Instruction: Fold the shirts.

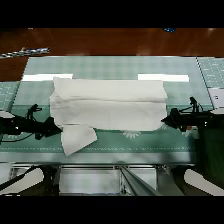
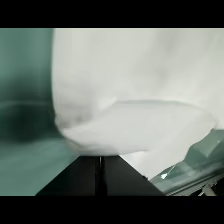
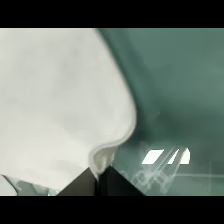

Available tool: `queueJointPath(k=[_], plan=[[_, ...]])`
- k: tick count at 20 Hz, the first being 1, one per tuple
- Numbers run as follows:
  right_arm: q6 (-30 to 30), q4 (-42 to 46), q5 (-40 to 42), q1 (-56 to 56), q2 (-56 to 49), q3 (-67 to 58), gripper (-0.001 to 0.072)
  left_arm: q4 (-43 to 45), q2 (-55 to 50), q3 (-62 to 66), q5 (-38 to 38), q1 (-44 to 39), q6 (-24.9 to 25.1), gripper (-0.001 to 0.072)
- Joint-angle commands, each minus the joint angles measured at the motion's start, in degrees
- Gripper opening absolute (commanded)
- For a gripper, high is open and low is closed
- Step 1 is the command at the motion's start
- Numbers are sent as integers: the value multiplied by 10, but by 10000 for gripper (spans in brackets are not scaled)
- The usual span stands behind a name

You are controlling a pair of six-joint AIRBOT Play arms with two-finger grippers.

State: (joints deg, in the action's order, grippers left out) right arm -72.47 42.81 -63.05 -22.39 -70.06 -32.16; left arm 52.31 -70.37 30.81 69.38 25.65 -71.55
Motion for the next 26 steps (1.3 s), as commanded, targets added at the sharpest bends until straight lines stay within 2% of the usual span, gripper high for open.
queueJointPath(k=[1,6,9,13,17,20,25,26], plan=[[3,18,-27,14,9,-54,22,-16,4,82,56,3,0,25],[-10,-8,-21,16,-28,-170,22,-50,-47,235,11,-34,-28,25],[-9,-42,-20,16,-82,-235,22,-74,-134,345,5,-76,-42,25],[-1,-85,-14,20,-154,-304,22,-76,-266,511,18,-121,-94,25],[-1,-80,-3,52,-220,-375,22,-76,-368,651,43,-136,-130,24],[-8,-80,11,61,-264,-417,22,-76,-409,704,48,-134,-139,25],[-10,-82,37,62,-309,-447,23,-72,-430,711,44,-130,-136,25],[-11,-85,54,61,-312,-447,50,-71,-433,711,48,-131,-136,25]])
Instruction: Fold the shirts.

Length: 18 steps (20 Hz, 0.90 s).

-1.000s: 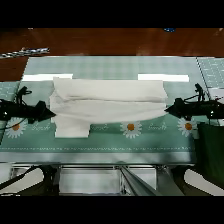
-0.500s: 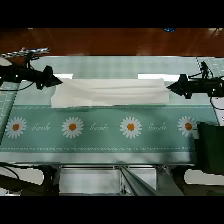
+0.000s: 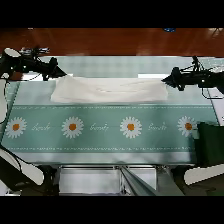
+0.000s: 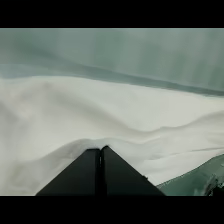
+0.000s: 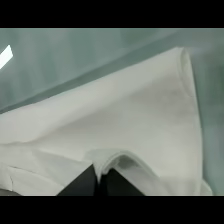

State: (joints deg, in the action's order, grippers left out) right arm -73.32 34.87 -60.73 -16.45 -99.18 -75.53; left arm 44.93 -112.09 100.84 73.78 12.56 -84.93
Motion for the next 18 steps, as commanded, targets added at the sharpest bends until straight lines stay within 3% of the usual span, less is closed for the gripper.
queueJointPath(k=[1,2,3,4,7,9,11,14,16,18], plan=[[-3,-13,48,2,-23,-14,196,5,-21,10,9,0,-2,27],[-3,-19,60,2,-23,-14,362,7,-24,10,18,1,-3,130],[-3,-20,57,2,-23,-19,416,7,-24,11,40,3,-1,436],[-3,-15,37,-4,-23,-33,417,15,-23,21,71,10,9,505],[-29,-13,-80,-56,-22,-109,414,144,-1,79,182,54,-31,505],[-46,-13,-156,-104,-8,-145,414,200,55,87,189,89,-32,505],[-40,24,-162,-143,31,-141,414,197,121,81,174,111,-8,505],[-40,125,-61,-156,108,-51,415,112,257,-26,80,92,36,505],[-39,99,16,-156,133,43,418,106,378,-173,-18,38,75,505],[-23,68,55,-152,129,114,419,107,479,-320,-128,-17,82,505]])
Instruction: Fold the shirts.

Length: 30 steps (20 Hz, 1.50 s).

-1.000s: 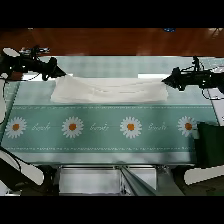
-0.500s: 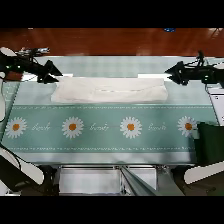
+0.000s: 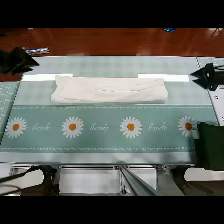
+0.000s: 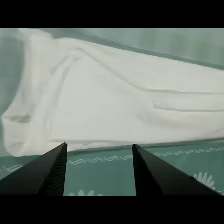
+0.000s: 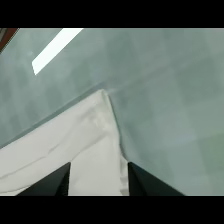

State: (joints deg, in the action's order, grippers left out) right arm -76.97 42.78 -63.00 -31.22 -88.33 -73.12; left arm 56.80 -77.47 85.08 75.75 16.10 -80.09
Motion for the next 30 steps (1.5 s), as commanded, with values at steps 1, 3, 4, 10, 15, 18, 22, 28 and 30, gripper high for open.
queueJointPath(k=[1,3,4,10,15,18,22,28,30], plan=[[26,-32,81,-2,10,108,420,-11,172,-229,-200,-79,34,505],[36,-53,64,14,-24,110,421,-12,209,-311,-237,-118,34,505],[36,-63,61,25,-41,110,420,-12,209,-330,-235,-133,34,505],[41,-97,36,90,-129,60,420,-25,177,-338,-237,-164,29,505],[26,-106,37,158,-183,-4,420,-29,175,-338,-237,-164,24,505],[7,-116,60,186,-206,-64,286,-29,175,-338,-237,-165,19,505],[29,-106,18,203,-200,-120,22,-29,175,-338,-236,-165,19,503],[-21,113,-86,201,-19,-101,22,-54,167,-338,-259,-217,21,25],[-21,137,-104,201,71,-59,22,-66,135,-328,-283,-271,21,25]])
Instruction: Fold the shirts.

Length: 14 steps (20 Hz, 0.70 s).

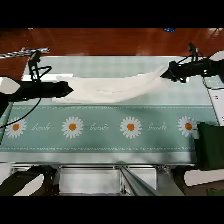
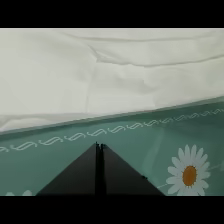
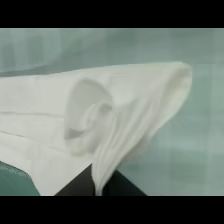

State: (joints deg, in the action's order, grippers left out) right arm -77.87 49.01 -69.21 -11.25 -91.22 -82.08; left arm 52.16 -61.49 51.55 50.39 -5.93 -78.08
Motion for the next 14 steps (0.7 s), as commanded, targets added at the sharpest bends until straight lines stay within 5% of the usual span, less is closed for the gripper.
queueJointPath(k=[1,8,14], plan=[[-12,80,-48,1,149,60,22,-19,-54,25,-36,-80,0,25],[-59,80,-54,1,442,223,22,-19,-349,309,15,-258,-42,24],[-82,70,-75,4,518,230,22,-37,-522,503,139,-408,-78,25]])
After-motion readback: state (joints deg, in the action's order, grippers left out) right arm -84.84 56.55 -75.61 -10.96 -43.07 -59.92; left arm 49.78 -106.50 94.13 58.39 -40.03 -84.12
